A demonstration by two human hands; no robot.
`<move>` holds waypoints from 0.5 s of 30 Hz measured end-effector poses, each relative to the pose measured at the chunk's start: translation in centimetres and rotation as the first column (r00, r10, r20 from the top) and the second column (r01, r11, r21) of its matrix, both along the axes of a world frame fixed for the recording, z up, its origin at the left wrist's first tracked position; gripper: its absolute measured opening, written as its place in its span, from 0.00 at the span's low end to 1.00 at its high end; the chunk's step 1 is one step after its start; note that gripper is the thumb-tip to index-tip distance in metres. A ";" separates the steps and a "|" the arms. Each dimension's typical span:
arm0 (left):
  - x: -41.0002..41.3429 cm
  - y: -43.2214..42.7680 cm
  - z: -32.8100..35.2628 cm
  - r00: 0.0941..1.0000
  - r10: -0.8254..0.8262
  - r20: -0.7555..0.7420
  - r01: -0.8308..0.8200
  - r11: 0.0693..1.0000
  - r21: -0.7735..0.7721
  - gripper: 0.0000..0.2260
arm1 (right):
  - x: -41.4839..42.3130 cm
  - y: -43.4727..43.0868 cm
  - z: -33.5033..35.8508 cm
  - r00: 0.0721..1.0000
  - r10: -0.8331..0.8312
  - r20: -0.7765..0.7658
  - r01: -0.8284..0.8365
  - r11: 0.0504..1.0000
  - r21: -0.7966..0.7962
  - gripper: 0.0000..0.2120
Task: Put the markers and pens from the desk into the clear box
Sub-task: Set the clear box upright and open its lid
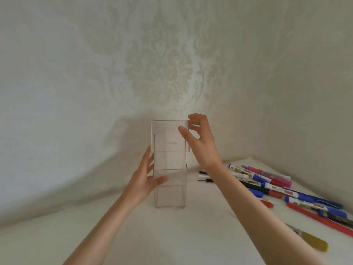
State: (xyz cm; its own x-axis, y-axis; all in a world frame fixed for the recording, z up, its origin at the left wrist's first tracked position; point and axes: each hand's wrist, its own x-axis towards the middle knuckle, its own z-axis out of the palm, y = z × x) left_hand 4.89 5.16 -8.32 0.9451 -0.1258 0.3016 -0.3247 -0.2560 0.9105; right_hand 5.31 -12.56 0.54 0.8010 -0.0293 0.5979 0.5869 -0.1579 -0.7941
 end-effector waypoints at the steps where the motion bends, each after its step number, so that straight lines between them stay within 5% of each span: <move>1: 0.0 -0.1 0.1 1.000 -0.012 -0.002 0.012 1.000 -0.005 0.43 | 0.2 0.3 0.8 1.000 -0.022 0.014 0.021 0.999 0.044 0.11; 7: -0.3 -2.4 0.4 0.996 -0.083 -0.045 0.083 0.997 -0.002 0.36 | 1.9 0.0 4.7 0.992 -0.111 -0.057 0.123 0.947 0.297 0.03; 12: -0.5 -3.8 0.4 0.995 -0.094 -0.035 0.094 0.996 -0.012 0.36 | 3.9 -1.2 6.6 0.966 -0.239 -0.098 0.257 0.836 0.484 0.24; 15: -0.9 -4.2 0.2 0.996 -0.079 -0.028 0.078 0.996 -0.034 0.38 | 4.1 -0.9 6.6 0.955 -0.298 0.001 0.274 0.879 0.391 0.30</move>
